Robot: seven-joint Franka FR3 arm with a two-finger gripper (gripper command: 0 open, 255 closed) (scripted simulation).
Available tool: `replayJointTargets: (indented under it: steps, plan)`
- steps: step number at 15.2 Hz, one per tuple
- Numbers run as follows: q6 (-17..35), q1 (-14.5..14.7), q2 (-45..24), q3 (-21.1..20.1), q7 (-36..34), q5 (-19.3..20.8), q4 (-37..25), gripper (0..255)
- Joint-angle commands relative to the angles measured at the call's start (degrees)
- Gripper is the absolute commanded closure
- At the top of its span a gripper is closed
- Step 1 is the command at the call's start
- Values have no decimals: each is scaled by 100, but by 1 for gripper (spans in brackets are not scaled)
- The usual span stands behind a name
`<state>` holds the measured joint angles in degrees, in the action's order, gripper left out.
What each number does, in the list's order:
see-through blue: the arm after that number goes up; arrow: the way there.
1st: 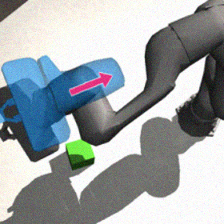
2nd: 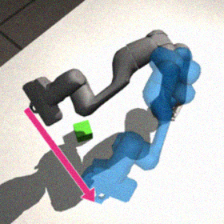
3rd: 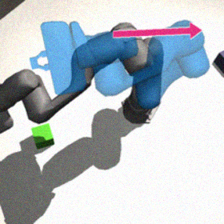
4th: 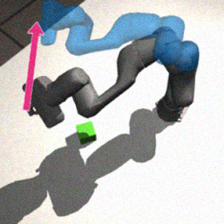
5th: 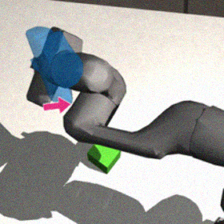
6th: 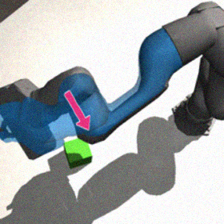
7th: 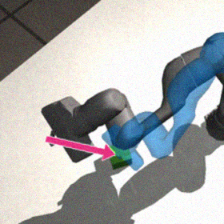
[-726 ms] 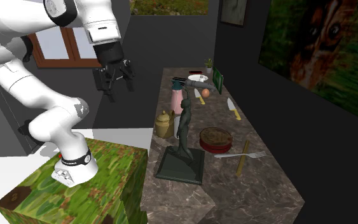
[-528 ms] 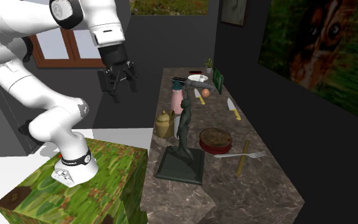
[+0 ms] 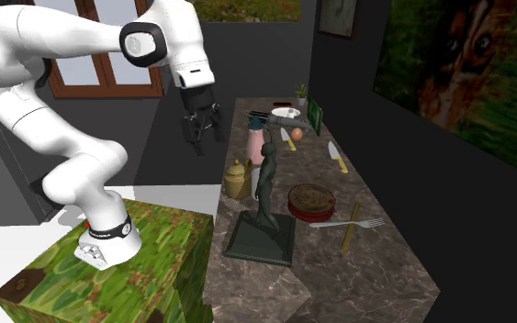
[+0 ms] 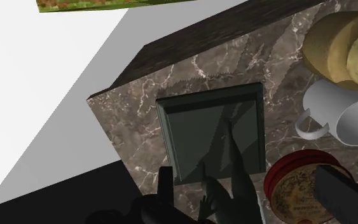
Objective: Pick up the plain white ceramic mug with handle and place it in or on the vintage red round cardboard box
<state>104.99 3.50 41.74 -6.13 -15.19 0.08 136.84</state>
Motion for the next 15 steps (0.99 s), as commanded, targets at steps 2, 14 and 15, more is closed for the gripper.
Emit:
replayJointTargets:
  steps: [2, 14, 15]
  plan:
    - [375, 92, -270, -323, -352, -124, 113, 0]
    - [1804, 238, -2017, -1642, -1843, -133, -128, 0]
    - [1907, 231, -2202, -1754, -1989, -78, -196, 0]
